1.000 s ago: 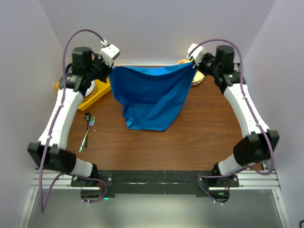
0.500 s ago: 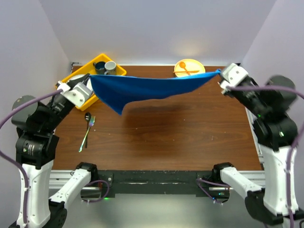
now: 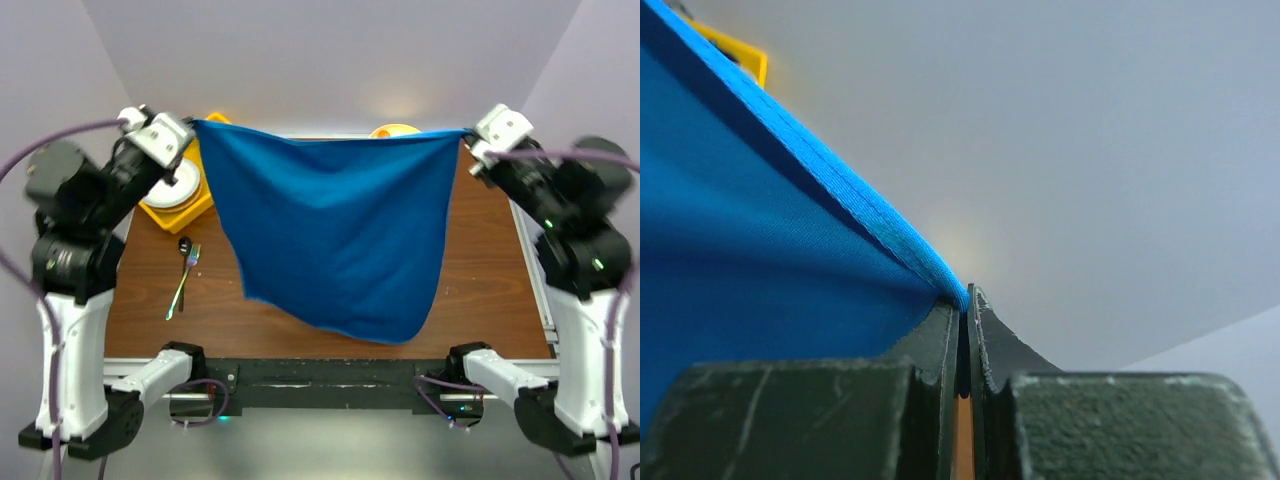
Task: Fold the napkin into a case and place the utensils inside
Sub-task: Flatten out the crumpled napkin at the center of the board.
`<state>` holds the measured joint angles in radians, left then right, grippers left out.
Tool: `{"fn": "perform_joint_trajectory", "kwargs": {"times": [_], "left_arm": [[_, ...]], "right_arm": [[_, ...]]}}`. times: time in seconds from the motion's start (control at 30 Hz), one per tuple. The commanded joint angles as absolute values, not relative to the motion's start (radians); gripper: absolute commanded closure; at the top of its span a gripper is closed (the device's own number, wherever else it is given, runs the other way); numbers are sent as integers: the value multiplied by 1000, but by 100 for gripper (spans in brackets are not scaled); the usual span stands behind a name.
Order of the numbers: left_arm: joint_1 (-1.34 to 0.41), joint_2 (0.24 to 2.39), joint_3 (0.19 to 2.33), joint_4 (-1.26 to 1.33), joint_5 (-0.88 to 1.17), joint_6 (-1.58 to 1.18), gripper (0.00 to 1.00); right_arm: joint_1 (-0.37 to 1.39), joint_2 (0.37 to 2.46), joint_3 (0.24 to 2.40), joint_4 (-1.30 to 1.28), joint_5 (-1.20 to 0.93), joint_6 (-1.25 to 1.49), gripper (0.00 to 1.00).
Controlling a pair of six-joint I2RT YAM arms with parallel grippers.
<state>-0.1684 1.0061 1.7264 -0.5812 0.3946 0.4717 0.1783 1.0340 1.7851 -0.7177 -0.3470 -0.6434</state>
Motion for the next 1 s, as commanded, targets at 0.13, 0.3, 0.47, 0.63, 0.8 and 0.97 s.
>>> {"fn": "perform_joint_trajectory", "kwargs": {"times": [0.13, 0.3, 0.47, 0.63, 0.8, 0.97], "left_arm": [[-163, 1267, 1577, -530, 313, 426, 100], [-161, 1494, 1486, -379, 244, 428, 100], [-149, 1719, 1638, -397, 170, 371, 31], [-112, 1648, 1589, -442, 199, 360, 25], [-109, 1534, 1390, -524, 305, 413, 26], [-109, 1471, 1223, -561, 397, 416, 31]], "right_arm": [[181, 1319, 1560, -516, -259, -643, 100], [181, 1553, 1514, -414, -218, -631, 89], [158, 1834, 1840, -624, -146, -569, 20], [140, 1775, 1839, -751, -190, -558, 17], [140, 1642, 1605, -844, -294, -581, 24], [138, 1606, 1405, -830, -290, -560, 40]]}}
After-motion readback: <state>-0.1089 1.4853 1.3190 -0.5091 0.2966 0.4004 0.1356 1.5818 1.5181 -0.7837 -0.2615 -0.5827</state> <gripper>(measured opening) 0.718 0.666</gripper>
